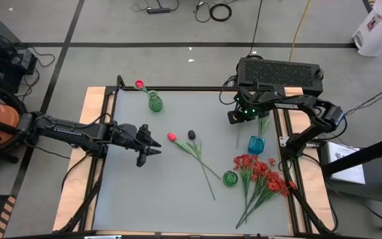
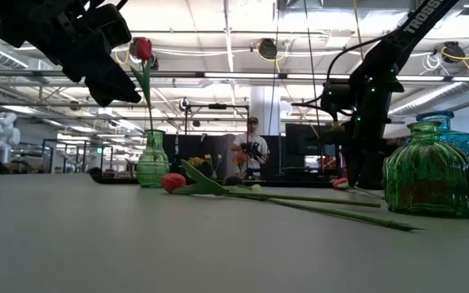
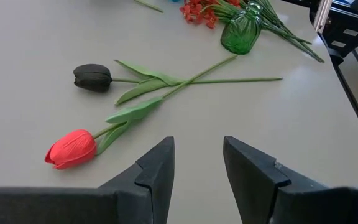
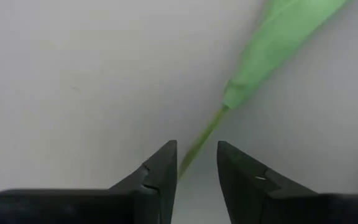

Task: Sort flowers into vase by color
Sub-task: Put the top pink flower into the top green vase

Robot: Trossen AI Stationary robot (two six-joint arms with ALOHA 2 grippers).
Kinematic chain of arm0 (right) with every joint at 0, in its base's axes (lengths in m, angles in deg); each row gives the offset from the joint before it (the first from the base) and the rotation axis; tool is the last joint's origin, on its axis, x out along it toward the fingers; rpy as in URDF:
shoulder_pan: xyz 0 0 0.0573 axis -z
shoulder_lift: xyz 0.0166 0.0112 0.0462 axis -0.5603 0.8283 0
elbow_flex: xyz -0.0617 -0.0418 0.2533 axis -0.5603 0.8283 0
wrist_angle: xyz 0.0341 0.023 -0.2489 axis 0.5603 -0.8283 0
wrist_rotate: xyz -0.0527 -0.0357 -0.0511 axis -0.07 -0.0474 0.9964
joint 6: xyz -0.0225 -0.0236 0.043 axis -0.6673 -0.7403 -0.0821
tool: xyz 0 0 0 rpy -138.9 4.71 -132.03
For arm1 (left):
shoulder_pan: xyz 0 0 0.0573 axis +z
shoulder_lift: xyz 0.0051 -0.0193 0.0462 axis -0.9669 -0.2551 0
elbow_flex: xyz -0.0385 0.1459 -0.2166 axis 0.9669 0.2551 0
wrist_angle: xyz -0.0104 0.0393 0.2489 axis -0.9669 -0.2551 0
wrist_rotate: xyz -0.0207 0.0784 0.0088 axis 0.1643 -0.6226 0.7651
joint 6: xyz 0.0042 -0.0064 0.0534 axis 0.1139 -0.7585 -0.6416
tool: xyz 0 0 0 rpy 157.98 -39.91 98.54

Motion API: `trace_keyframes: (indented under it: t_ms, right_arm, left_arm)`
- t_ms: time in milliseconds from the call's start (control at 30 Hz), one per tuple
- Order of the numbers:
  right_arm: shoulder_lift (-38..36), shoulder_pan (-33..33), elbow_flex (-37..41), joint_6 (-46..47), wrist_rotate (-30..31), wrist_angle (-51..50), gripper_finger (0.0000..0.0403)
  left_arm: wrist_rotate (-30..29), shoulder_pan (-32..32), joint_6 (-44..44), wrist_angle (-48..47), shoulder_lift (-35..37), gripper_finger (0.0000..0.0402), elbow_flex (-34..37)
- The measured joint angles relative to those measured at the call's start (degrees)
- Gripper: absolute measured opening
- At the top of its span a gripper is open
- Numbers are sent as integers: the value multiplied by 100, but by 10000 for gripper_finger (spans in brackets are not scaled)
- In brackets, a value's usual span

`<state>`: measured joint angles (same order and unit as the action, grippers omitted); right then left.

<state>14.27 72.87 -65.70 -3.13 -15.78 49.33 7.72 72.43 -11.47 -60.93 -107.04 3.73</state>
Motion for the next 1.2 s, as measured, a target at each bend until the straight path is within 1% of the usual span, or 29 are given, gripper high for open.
trace_keyframes:
  t_ms: [133, 400, 633, 700, 800, 1033, 1100, 1200]
  right_arm:
    - [0, -100, 0, -3, 49, 80, 104]
    - [64, -86, 0, -66, 59, 230, 114]
    - [662, -88, -46, -119, 36, 256, 114]
    - [726, -90, -54, -181, 51, 260, 114]
    - [658, -92, -30, -207, 72, 278, 114]
    - [167, -92, 26, -293, 35, 298, 113]
    - [137, -91, 20, -299, 35, 292, 106]
    - [144, -90, 22, -303, 38, 230, 83]
  left_arm:
    - [0, 0, 1, 1, 0, 144, 0]
    - [0, 0, 2, 2, 0, 144, 0]
    - [0, 1, 6, 0, 0, 144, 0]
    - [0, 2, 6, 1, 0, 144, 0]
    - [0, 1, 6, 2, 0, 144, 0]
    - [0, 2, 6, 2, 0, 144, 0]
    - [0, 1, 8, 2, 0, 144, 0]
    - [0, 2, 15, 2, 0, 144, 0]
